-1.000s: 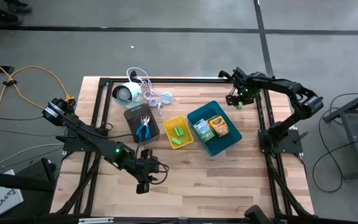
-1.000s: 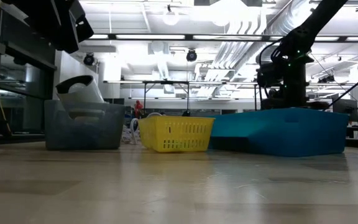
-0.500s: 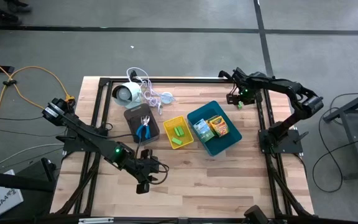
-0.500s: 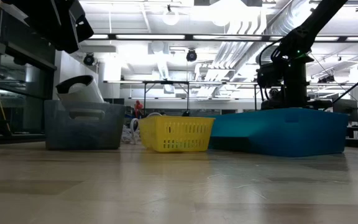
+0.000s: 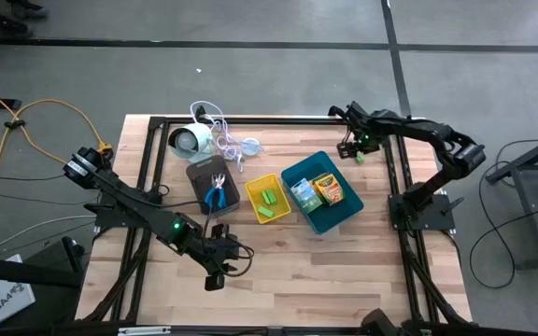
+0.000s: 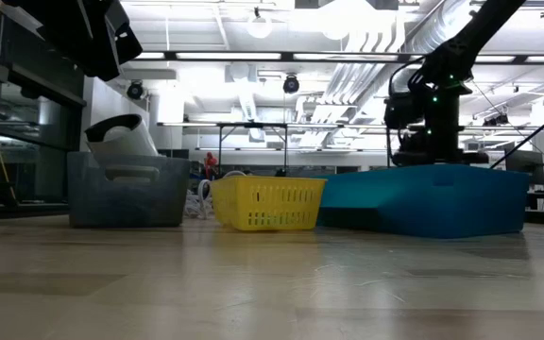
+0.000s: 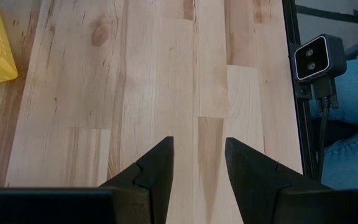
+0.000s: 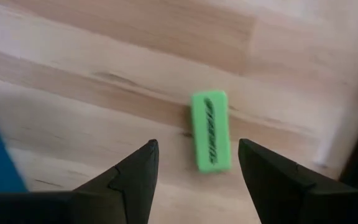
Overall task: Pick & Place School Supplies
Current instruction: Put the green eraser into the yellow bin
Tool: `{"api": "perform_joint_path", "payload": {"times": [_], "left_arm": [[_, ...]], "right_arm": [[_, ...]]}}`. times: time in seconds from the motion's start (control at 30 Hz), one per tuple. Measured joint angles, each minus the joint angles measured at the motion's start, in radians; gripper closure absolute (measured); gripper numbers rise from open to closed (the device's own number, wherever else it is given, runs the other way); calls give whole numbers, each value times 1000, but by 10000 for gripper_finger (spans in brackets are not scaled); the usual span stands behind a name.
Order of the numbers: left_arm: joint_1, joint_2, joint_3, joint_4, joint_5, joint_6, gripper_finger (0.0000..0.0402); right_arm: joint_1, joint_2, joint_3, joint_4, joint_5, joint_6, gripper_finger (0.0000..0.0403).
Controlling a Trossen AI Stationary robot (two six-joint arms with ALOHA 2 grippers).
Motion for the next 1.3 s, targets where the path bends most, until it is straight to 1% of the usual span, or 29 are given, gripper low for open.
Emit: {"api": "perform_joint_path", "payload": {"times": [0.2, 0.33, 0.5, 0.67, 1.3], "left_arm": [[0, 0, 0, 0, 0, 0, 260], [0, 0, 0, 0, 0, 0, 260], [0, 0, 0, 0, 0, 0, 260], [0, 0, 0, 0, 0, 0, 260], [0, 0, 0, 1, 0, 0, 260]], "right_arm": [[2, 5, 0, 53, -2, -60, 190], [-27, 47, 0, 56, -27, -117, 190], [-18, 84, 19, 37, 10, -172, 190], [-18, 89, 18, 40, 21, -175, 190], [-7, 90, 18, 20, 8, -157, 190]]}}
